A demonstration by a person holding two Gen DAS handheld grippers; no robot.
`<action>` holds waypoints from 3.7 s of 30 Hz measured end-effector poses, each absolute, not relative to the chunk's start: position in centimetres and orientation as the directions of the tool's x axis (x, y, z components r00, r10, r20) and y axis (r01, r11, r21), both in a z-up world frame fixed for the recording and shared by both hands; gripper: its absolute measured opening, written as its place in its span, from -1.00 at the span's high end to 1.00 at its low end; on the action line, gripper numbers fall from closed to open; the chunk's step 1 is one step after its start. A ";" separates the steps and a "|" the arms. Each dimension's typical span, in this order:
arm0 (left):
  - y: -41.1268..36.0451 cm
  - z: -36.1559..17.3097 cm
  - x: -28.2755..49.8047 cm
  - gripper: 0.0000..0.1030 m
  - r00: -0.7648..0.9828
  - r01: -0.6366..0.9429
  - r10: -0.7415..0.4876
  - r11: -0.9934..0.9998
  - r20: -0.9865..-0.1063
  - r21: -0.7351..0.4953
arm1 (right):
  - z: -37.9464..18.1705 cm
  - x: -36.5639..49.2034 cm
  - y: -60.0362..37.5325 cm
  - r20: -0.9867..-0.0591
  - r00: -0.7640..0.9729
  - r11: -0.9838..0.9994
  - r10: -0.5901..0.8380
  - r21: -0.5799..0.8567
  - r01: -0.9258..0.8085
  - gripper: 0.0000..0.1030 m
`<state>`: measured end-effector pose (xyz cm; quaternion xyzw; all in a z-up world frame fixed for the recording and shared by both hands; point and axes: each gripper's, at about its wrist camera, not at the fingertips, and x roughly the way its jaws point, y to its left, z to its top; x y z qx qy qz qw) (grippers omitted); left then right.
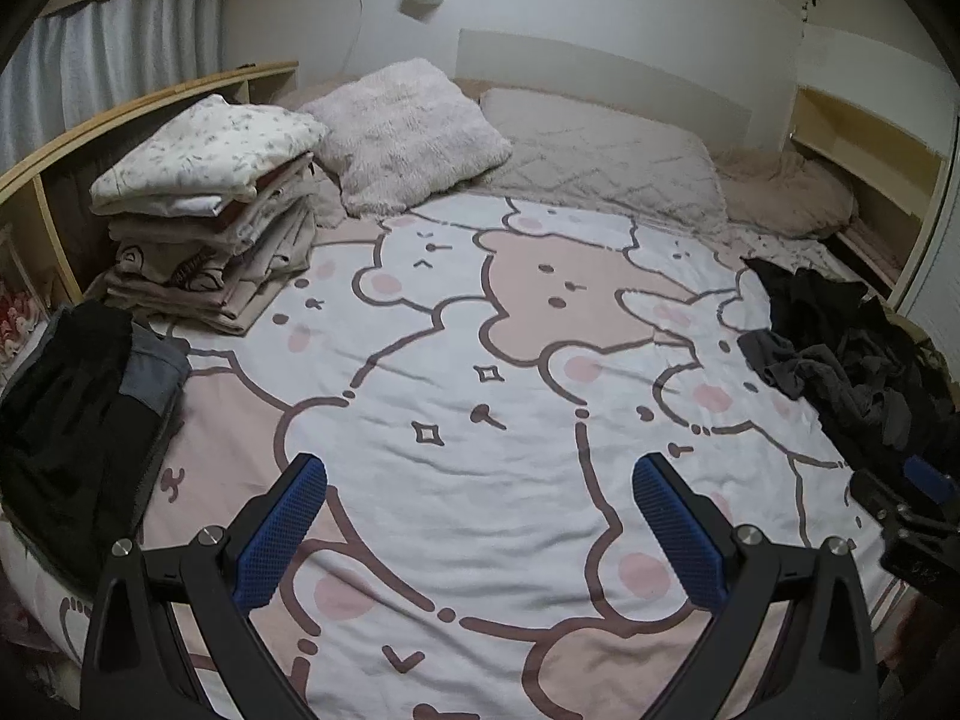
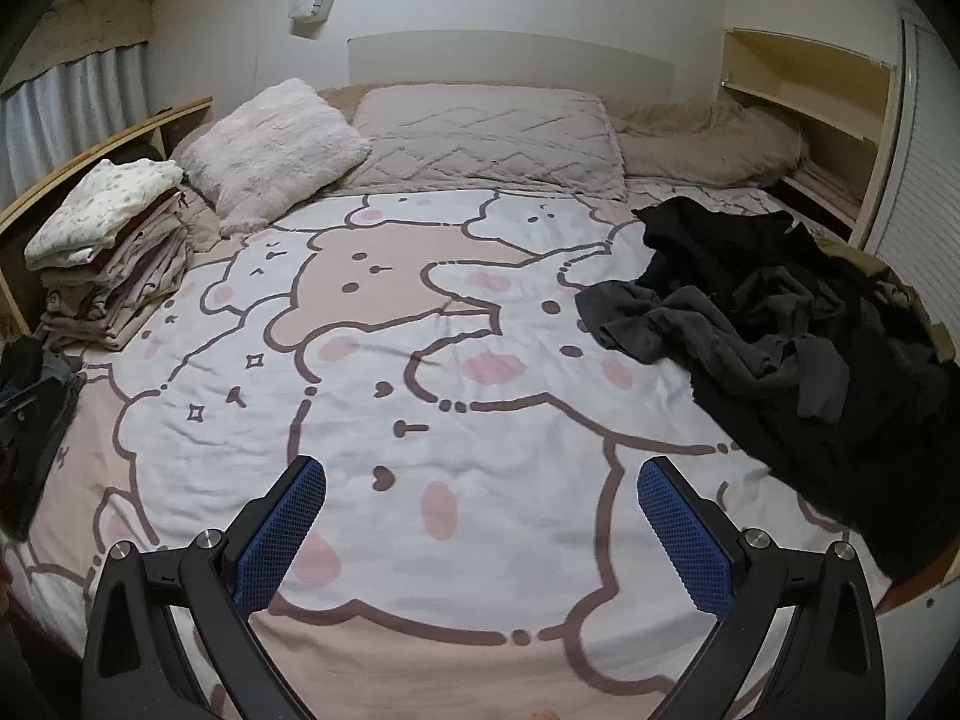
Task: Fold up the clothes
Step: 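Reach the right tool into the dark clothes pile and grasp the grey shirt, then lift the grey shirt with the right tool toward the left tool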
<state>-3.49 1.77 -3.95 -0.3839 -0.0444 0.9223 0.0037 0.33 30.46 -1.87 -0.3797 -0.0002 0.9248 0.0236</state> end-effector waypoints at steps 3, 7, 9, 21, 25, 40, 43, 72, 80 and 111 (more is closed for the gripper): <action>2.1 -4.3 -4.1 -0.99 -0.674 0.007 0.094 -0.991 -0.732 -0.133 | -1.4 -0.3 31.3 -0.704 -0.709 -0.997 0.049 -0.072 0.002 -1.00; 2.5 -4.5 -4.7 -0.99 -0.667 -0.007 0.108 -0.990 -0.737 -0.138 | -2.3 -2.5 32.2 -0.680 -0.703 -0.937 0.209 -0.345 0.055 -1.00; 2.8 -4.5 -4.9 -0.99 -0.670 -0.010 0.099 -0.992 -0.736 -0.124 | -4.0 -4.3 33.6 -0.678 -0.680 -0.897 0.280 -0.436 0.065 -1.00; 4.3 -5.7 -7.4 -0.99 -0.662 -0.002 0.074 -0.995 -0.746 -0.097 | -12.5 -13.3 42.2 -0.571 -0.595 -0.711 0.565 -0.703 0.000 -0.77; 5.3 -5.4 -8.2 -0.99 -0.687 -0.011 0.055 -0.998 -0.725 -0.065 | -14.5 -16.0 44.0 -0.532 -0.591 -0.667 0.606 -0.745 -0.012 -0.77; 6.2 -1.7 -10.8 -0.99 -0.729 -0.142 0.140 -0.989 -0.670 -0.052 | -11.5 -20.0 44.7 -0.590 -0.586 -0.737 0.555 -0.675 -0.018 0.79; 5.2 -1.1 -9.9 -0.99 -0.729 -0.159 0.154 -0.986 -0.667 -0.054 | -5.7 -18.6 42.1 -0.541 -0.678 -0.767 0.498 -0.639 -0.055 0.79; -7.9 0.4 -4.6 -0.99 -0.826 0.023 0.053 -0.992 -0.561 -0.128 | -8.2 -14.7 23.4 -0.864 -0.504 -0.983 -0.017 -0.076 0.164 0.79; -5.9 -1.3 -5.5 -0.99 -0.792 -0.016 0.086 -0.993 -0.605 -0.119 | -12.2 -14.5 31.0 -0.847 -0.512 -0.989 0.146 -0.138 -0.055 -1.00; -6.6 -2.1 -4.1 -0.99 -0.798 -0.029 0.080 -0.995 -0.597 -0.095 | -17.9 -5.0 12.9 -0.724 -0.667 -0.918 0.177 -0.365 0.153 0.79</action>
